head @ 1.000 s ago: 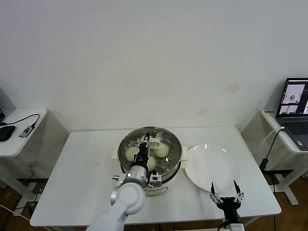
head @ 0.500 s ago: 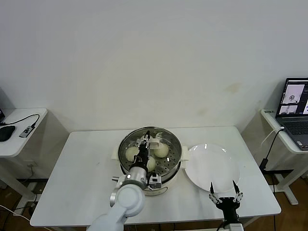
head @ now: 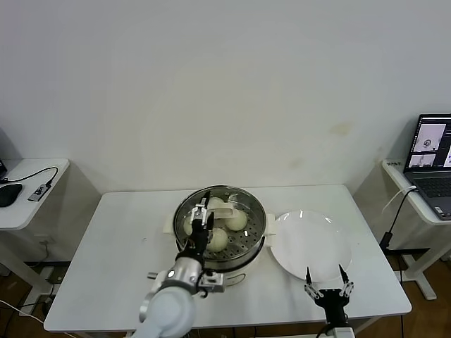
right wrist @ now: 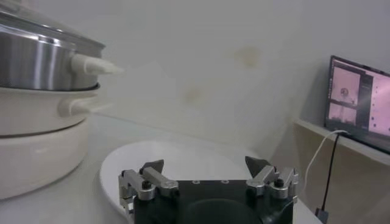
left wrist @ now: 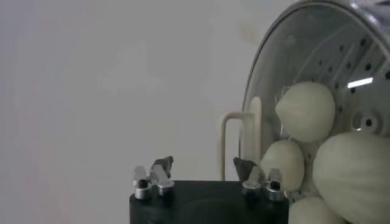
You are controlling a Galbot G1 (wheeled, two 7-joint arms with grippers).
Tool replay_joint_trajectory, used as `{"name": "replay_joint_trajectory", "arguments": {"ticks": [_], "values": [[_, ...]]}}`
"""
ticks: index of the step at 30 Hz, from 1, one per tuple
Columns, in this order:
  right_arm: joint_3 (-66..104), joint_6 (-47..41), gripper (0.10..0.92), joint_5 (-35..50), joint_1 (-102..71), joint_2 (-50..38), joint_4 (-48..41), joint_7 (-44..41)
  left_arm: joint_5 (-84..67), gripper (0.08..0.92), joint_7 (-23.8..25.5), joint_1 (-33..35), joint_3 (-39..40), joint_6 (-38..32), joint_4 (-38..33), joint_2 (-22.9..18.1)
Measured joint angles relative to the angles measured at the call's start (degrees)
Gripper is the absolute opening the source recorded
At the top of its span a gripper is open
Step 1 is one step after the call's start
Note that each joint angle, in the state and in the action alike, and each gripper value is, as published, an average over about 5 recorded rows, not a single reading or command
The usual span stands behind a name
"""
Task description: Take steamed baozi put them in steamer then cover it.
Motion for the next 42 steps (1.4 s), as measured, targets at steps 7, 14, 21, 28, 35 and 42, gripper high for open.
{"name": "replay_joint_trajectory", "arguments": {"ticks": [7, 14, 21, 28, 35, 42], "values": [[-0.5, 0.7, 0.823, 0.4, -0.5, -0.6, 0.3, -0.6, -13.8, 0.823, -7.0, 9.7, -7.1, -3.7, -6.6, 2.5], [-1.2, 0.6, 0.823, 1.1, -1.7, -1.9, 1.7, -1.6, -39.4, 0.823, -14.6, 21.2, -18.5, -14.9, -6.9, 1.9], [-1.7, 0.1, 0.823, 3.0, -3.6, -3.8, 3.5, -2.9, -64.8, 0.823, -18.4, 30.3, -25.6, -19.7, -6.5, 0.4], [-1.1, 0.5, 0.823, 4.8, -5.5, -5.1, 4.9, -4.5, -82.7, 0.823, -19.8, 35.8, -28.9, -20.3, -5.6, -1.6], [-0.8, 1.1, 0.823, 5.6, -7.1, -5.9, 5.5, -5.8, -87.2, 0.823, -19.5, 39.5, -31.2, -23.1, -2.9, -2.5], [-1.3, 0.6, 0.823, 6.8, -8.0, -6.3, 6.4, -6.7, -87.8, 0.823, -19.1, 41.0, -32.0, -25.0, -1.8, -2.8]]}}
